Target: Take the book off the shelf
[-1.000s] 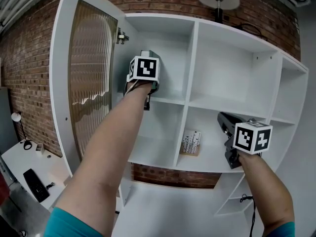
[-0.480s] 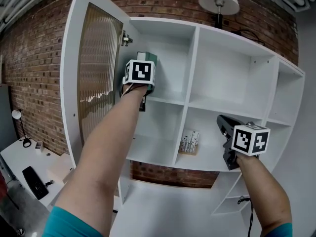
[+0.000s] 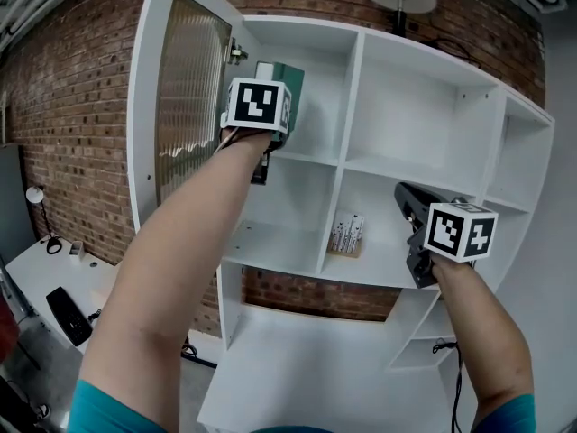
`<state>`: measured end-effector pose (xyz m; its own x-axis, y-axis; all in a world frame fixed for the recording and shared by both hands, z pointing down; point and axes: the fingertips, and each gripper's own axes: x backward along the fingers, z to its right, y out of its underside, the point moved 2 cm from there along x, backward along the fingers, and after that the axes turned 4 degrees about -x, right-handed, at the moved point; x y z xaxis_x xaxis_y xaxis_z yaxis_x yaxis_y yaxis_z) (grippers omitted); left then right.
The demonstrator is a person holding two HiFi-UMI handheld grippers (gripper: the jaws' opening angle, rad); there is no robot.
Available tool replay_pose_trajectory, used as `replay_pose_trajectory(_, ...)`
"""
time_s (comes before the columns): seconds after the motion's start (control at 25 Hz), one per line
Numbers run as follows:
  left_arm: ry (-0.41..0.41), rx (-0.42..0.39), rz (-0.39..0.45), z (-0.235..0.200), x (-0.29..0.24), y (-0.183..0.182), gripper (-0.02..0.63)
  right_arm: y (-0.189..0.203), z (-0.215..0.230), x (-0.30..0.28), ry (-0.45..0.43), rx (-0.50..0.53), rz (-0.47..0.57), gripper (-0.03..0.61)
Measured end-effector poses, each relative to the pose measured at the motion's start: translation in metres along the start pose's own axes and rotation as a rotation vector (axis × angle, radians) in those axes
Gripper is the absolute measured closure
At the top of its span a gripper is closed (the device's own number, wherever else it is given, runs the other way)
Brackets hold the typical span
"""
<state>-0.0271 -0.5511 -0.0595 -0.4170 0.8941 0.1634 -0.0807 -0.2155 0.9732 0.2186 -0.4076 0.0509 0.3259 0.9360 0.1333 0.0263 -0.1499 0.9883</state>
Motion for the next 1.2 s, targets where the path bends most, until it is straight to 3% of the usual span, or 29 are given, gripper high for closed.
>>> replay_pose_trajectory(0.64,-0.006,-0.140,0.105,0.031,0.142,-0.009,0.453,0.017,-0.027,0.038,-0.110,0.009,0.040,0.557)
replay_pose_trajectory(0.8,-0.003,-0.177,0.106,0.044,0.178,0.020,0.453,0.036,-0.025,0.049,-0.130,-0.008,0.052,0.557)
replay_pose_trajectory(1.2,0.047,-0.133,0.051,0.068,0.215,0.116,0.453,0.081,-0.022,0.057,-0.146,-0.034,0.025,0.557)
